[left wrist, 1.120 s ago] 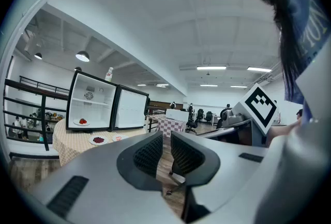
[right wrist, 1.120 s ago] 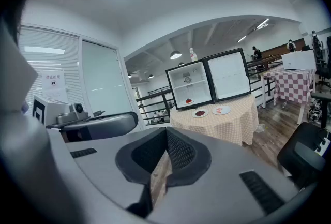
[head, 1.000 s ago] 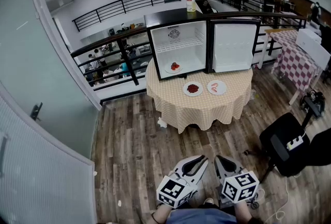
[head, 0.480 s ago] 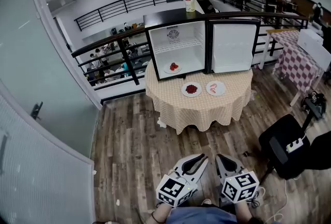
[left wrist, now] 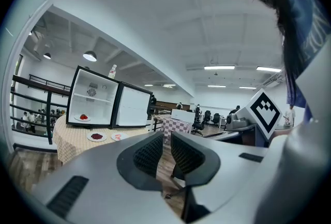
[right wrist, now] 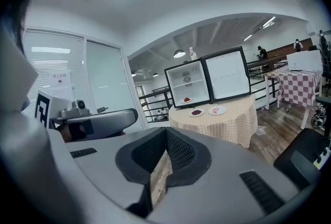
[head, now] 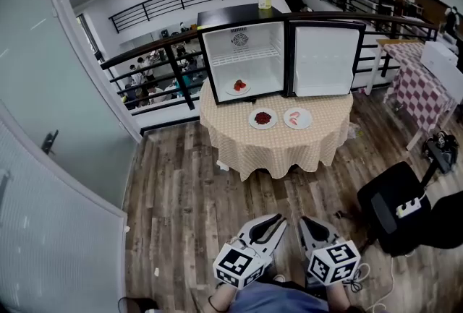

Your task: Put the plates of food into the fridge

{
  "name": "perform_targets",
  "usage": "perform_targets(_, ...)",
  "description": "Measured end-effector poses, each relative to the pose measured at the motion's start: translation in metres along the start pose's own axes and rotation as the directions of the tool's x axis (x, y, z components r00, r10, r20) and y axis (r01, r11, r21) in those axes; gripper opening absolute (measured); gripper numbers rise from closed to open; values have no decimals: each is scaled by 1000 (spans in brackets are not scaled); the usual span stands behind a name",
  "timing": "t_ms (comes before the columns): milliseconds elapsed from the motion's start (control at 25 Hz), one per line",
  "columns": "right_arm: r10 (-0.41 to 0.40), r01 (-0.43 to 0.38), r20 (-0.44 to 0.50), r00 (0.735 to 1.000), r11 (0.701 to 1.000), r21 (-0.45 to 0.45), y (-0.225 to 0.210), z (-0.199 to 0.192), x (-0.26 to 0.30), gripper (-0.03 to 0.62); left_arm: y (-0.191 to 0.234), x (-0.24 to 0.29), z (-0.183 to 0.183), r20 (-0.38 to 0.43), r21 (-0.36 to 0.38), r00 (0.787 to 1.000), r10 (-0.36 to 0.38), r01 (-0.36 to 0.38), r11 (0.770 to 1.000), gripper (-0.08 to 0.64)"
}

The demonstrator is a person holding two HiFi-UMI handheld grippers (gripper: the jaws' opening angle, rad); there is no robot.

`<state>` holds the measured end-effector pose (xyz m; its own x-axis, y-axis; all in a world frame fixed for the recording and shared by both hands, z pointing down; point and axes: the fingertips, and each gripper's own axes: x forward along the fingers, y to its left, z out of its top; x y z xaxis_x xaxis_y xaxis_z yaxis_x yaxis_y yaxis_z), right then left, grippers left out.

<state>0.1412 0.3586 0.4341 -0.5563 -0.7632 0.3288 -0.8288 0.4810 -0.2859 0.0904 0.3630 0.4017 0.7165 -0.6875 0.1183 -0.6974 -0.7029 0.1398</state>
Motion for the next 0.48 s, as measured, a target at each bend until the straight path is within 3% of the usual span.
perform_targets(480, 52, -52, -31, 998, 998, 23, -15, 0, 39, 17, 38, 16, -7, -33, -13, 998, 60, -61, 998, 48)
